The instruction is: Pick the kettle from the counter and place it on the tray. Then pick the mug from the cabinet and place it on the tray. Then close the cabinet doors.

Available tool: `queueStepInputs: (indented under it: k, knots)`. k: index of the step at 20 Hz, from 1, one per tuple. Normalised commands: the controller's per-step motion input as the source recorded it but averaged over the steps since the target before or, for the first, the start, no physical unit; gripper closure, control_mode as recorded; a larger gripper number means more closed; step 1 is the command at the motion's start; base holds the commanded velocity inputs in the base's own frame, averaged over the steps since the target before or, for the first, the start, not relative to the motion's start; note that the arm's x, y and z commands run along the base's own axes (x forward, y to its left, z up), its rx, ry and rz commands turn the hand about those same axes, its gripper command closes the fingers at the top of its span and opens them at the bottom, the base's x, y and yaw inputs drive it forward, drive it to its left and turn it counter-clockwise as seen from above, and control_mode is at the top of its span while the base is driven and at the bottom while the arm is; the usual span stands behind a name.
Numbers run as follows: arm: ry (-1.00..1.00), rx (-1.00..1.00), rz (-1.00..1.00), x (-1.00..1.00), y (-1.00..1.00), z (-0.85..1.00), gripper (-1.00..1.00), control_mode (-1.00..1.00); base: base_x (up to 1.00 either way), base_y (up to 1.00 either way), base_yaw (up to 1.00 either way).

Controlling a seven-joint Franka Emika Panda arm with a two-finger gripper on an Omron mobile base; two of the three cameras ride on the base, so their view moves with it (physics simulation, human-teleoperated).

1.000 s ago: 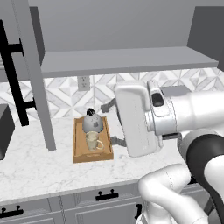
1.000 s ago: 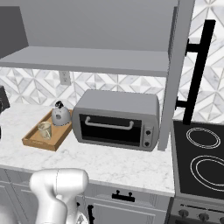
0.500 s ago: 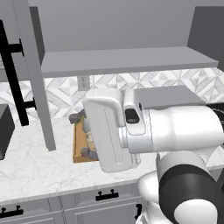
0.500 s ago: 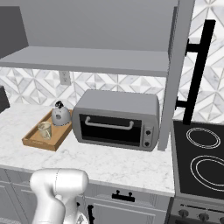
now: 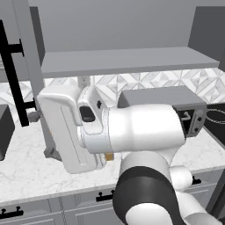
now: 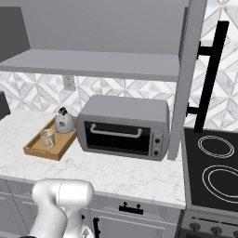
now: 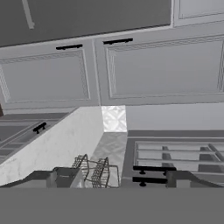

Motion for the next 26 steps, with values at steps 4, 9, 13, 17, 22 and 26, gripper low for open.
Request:
queueStepInputs:
  k: [4, 9, 13, 17, 22, 26]
  knots:
    - [0.0, 0.0, -0.02, 0.11, 0.56, 0.0, -1.0, -1.0, 0.0, 0.0, 0.0]
    - [0.02, 0.0, -0.22, 0.4, 0.5, -0.12, -1.0, -1.0, 0.0, 0.0, 0.0]
    - [0.0, 0.0, -0.24, 0.23, 0.39, -0.13, -1.0, -1.0, 0.0, 0.0, 0.0]
    - [0.05, 0.0, -0.22, 0.07, 0.23, -0.04, -1.0, -1.0, 0.0, 0.0, 0.0]
    - [0.05, 0.0, -0.24, 0.19, 0.18, 0.0, -1.0, -1.0, 0.0, 0.0, 0.0]
    - [0.01, 0.0, -0.21, 0.11, 0.01, 0.0, -1.0, -1.0, 0.0, 0.0, 0.0]
